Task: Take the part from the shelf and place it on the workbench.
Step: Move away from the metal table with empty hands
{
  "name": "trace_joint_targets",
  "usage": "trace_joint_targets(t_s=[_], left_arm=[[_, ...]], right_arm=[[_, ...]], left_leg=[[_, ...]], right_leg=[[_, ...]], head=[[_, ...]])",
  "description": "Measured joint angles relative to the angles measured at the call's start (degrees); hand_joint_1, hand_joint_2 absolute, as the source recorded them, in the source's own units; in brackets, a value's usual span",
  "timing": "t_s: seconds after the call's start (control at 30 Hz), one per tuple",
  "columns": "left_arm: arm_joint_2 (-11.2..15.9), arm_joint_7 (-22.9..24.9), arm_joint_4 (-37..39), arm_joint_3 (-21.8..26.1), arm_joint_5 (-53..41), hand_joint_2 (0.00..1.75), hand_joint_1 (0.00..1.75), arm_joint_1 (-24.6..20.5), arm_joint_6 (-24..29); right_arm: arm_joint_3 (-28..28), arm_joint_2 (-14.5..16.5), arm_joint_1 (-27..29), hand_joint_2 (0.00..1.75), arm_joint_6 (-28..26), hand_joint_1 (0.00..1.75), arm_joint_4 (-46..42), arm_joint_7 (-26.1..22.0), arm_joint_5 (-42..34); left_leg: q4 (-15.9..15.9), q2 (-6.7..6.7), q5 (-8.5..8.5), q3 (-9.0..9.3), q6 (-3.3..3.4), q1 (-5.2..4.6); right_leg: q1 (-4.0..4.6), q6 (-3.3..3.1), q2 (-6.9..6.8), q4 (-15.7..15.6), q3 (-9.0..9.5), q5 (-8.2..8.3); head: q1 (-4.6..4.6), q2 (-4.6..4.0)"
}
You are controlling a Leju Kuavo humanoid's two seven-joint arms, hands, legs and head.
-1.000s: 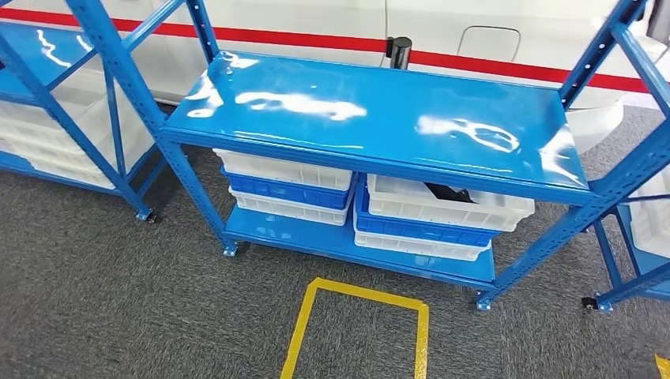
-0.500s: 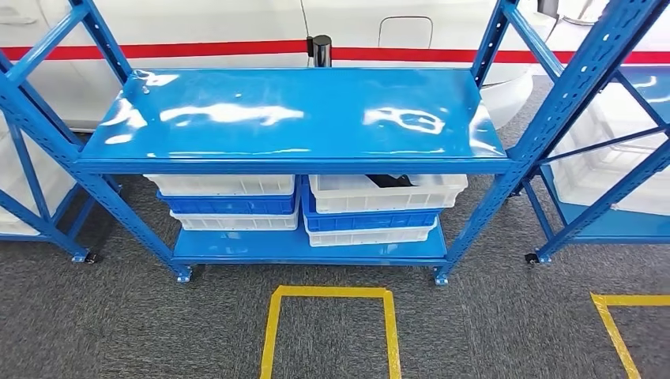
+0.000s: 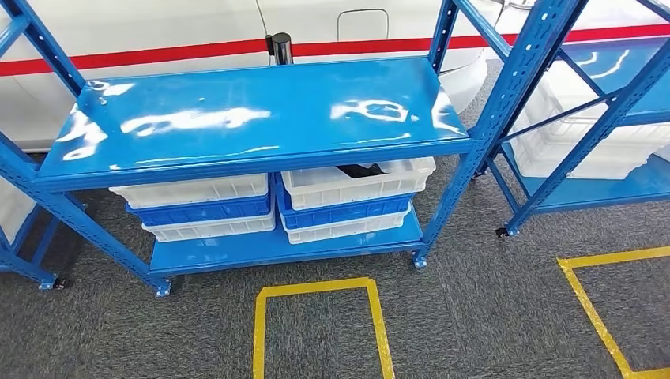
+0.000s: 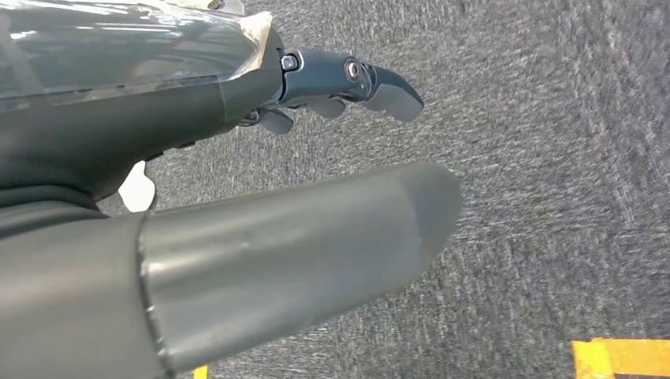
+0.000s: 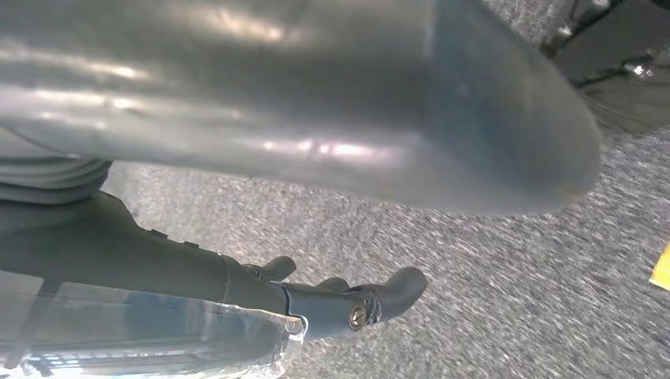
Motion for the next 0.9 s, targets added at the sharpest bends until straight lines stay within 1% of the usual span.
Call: trace_joint_targets(t_s=[0.03, 0.07, 0.1, 0.13, 0.17, 0.2, 0.23, 0.37, 0.43, 0.53, 0.57, 0.6, 0.67, 0.9], left_arm=[[0.03, -0.01, 0.00, 0.00, 0.01, 0.44, 0.00, -0.05, 0.02], [0.06, -0.01, 0.00, 0.00, 0.01, 0.87, 0.00, -0.10, 0.06], [0.07, -0.01, 0.00, 0.01, 0.01, 1.31, 0.00, -0.12, 0.14], [0.08, -0.01, 0.00, 0.01, 0.00, 1.75, 0.00, -0.13, 0.22], [0.08, -0.01, 0.00, 0.02, -0.02, 1.75, 0.00, -0.13, 0.29], [0.07, -0.01, 0.00, 0.02, -0.03, 1.75, 0.00, -0.13, 0.31], [0.07, -0.01, 0.00, 0.03, -0.04, 1.75, 0.00, -0.13, 0.28], [0.09, 0.03, 0.00, 0.14, 0.13, 1.75, 0.00, -0.14, -0.84], [0.13, 0.36, -0.01, 0.02, 0.26, 1.75, 0.00, -0.10, -2.43], [0.28, 1.17, -0.19, -1.89, 2.00, 0.44, 0.00, 0.33, -3.68], [0.38, 1.40, -0.29, -2.84, 3.23, 0.00, 0.00, 0.56, -3.91], [0.49, 1.64, -0.42, -3.84, 4.69, 0.00, 0.00, 0.81, -4.19], [0.71, 2.05, -0.75, -5.88, 7.76, 0.00, 0.00, 1.36, -4.73], [1.48, 3.53, -2.26, -13.85, 18.76, 0.00, 0.00, 3.21, -6.50]], right_arm=[[0.01, 0.02, 0.00, 0.00, 0.00, 0.00, 0.00, -0.01, 0.00], [0.01, 0.02, 0.02, 0.00, -0.02, 0.00, 0.00, 0.01, 0.00], [0.01, 0.01, 0.03, 0.00, -0.08, 0.00, 0.00, 0.13, 0.00], [0.01, 0.01, 0.06, 0.00, -0.25, 0.00, 0.00, 0.33, 0.01], [0.00, 0.01, 0.08, 0.00, -0.51, 0.00, 0.00, 0.63, 0.05], [-0.01, 0.01, 0.10, 0.00, -0.82, 0.00, 0.00, 0.97, 0.10], [-0.01, 0.03, 0.12, 0.00, -1.14, 0.00, 0.00, 1.26, 0.20], [-0.01, 0.16, 0.06, 1.75, -1.34, 0.00, 0.00, 1.84, 0.15], [-0.01, 0.19, 0.07, 1.75, -0.13, 0.00, -0.01, 2.45, -0.03], [0.06, 0.19, 0.40, 0.44, 1.61, 0.00, -0.12, 3.43, -0.91], [0.09, 0.18, 0.61, 0.00, 1.96, 0.00, -0.21, 3.50, -1.52], [0.12, 0.15, 0.82, 0.00, 2.25, 0.00, -0.33, 3.49, -2.22], [0.23, 0.07, 1.25, 0.00, 2.80, 0.00, -0.65, 3.40, -3.69], [1.32, -0.16, 2.85, 0.00, 4.63, 0.00, -2.20, 2.51, -8.96]], left_leg=[[-0.06, 0.02, -0.07, 0.11, -0.36, -0.03], [-0.11, 0.02, -0.14, 0.19, -0.64, 0.06], [-0.22, 0.00, -0.07, 0.23, -0.45, 0.16], [-0.30, -0.02, 0.07, 0.23, -0.06, 0.23], [-0.29, -0.07, 0.16, 0.18, 0.41, 0.27], [-0.35, -0.11, 0.33, 0.16, 0.94, 0.31], [-0.37, -0.15, 0.42, 0.19, 1.10, 0.36], [-0.59, -0.26, 0.59, 0.30, 0.97, 0.54], [-0.66, -0.27, 0.63, 0.30, 0.58, 0.61], [-0.73, -0.27, 0.56, 0.29, -0.69, 0.75], [-0.75, -0.27, 0.53, 0.29, -1.01, 0.78], [-0.75, -0.26, 0.50, 0.29, -1.21, 0.77], [-0.73, -0.26, 0.46, 0.29, -1.32, 0.68], [-0.54, -0.27, 0.37, 0.17, -1.29, 0.30]], right_leg=[[0.20, -0.57, 0.04, -0.14, -0.09, 0.11], [0.10, -1.02, 0.14, -0.22, 0.04, 0.22], [0.04, -1.25, 0.17, -0.26, 0.18, 0.30], [-0.03, -1.39, 0.19, -0.30, 0.32, 0.40], [-0.11, -1.43, 0.21, -0.32, 0.47, 0.49], [0.01, -1.43, 0.22, -0.29, 0.48, 0.50], [0.10, -1.45, 0.23, -0.28, 0.49, 0.50], [0.42, -1.60, 0.22, -0.25, 0.47, 0.44], [0.56, -1.77, 0.21, -0.23, 0.45, 0.42], [0.75, -1.90, 0.20, -0.20, 0.39, 0.40], [0.82, -1.90, 0.20, -0.19, 0.36, 0.39], [0.86, -1.91, 0.20, -0.19, 0.34, 0.39], [0.88, -1.90, 0.19, -0.19, 0.31, 0.39], [0.57, -1.85, 0.15, -0.19, 0.26, 0.42]], head=[[-0.06, 0.00], [-0.09, 0.00], [-0.14, 0.00], [-0.17, 0.00], [-0.20, 0.00], [-0.26, 0.00], [-0.27, 0.00], [-0.29, 0.00], [-0.28, 0.00], [-0.28, 0.00], [-0.28, 0.00], [-0.27, 0.00], [-0.26, 0.00], [-0.25, 0.00]])
